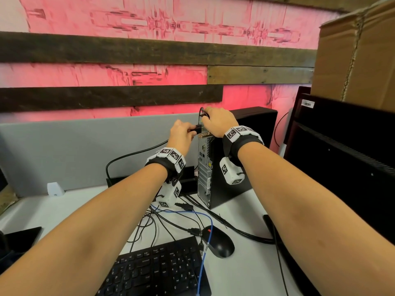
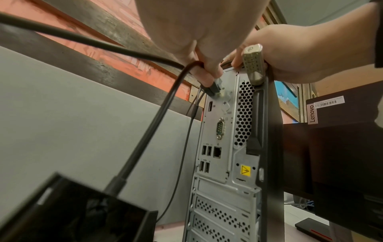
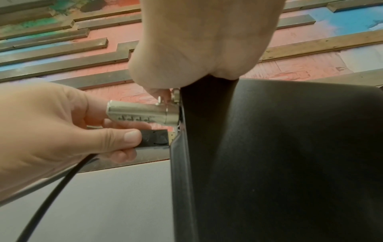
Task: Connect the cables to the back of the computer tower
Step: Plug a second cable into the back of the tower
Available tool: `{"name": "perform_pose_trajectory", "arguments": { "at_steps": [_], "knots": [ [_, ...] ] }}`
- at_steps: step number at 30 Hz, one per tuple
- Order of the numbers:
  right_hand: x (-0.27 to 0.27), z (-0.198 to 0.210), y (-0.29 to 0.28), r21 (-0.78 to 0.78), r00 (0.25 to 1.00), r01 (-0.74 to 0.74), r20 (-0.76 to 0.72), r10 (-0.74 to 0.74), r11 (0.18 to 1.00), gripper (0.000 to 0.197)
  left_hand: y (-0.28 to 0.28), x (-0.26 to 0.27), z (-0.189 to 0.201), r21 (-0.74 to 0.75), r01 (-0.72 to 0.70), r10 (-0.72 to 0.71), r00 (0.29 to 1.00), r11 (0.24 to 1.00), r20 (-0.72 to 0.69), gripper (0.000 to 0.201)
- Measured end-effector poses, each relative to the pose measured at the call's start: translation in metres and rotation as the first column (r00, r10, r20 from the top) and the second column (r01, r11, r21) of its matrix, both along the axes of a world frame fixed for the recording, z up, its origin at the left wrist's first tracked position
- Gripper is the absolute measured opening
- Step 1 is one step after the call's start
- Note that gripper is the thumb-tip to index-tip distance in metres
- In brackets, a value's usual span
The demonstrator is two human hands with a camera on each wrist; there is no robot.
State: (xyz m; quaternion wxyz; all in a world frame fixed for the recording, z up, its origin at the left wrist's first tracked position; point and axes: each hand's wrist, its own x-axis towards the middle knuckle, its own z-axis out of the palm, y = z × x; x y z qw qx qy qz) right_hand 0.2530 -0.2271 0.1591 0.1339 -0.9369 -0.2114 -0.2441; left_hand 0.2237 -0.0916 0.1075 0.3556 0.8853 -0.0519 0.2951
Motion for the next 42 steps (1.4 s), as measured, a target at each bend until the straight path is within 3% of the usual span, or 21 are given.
{"name": "perform_pose_trajectory", "arguments": {
  "at_steps": [9,21,33,42],
  "knots": [
    [0.000,-0.002,0.001,0.018,1.000,0.007,0.012,-0.007,1.000,0.029,-0.004,-0.007,0.004,0.069,-0.041,0.041,0.999,0.997,-0.003,0.031],
    [0.001,-0.004,0.001,0.026,0.999,0.010,0.045,-0.011,1.000,0.031,-0.010,-0.005,0.005,-0.118,-0.058,0.065,0.996,0.991,0.055,0.025],
    [0.003,-0.005,0.003,0.049,0.997,0.021,0.068,-0.024,0.999,0.029,-0.013,-0.007,0.004,-0.052,-0.090,0.095,0.990,0.995,0.105,0.031],
    [0.005,-0.005,0.002,0.051,0.997,0.025,0.078,-0.029,0.998,0.029,-0.017,-0.002,-0.003,-0.153,-0.104,0.127,0.981,0.983,0.145,0.028]
  ]
}}
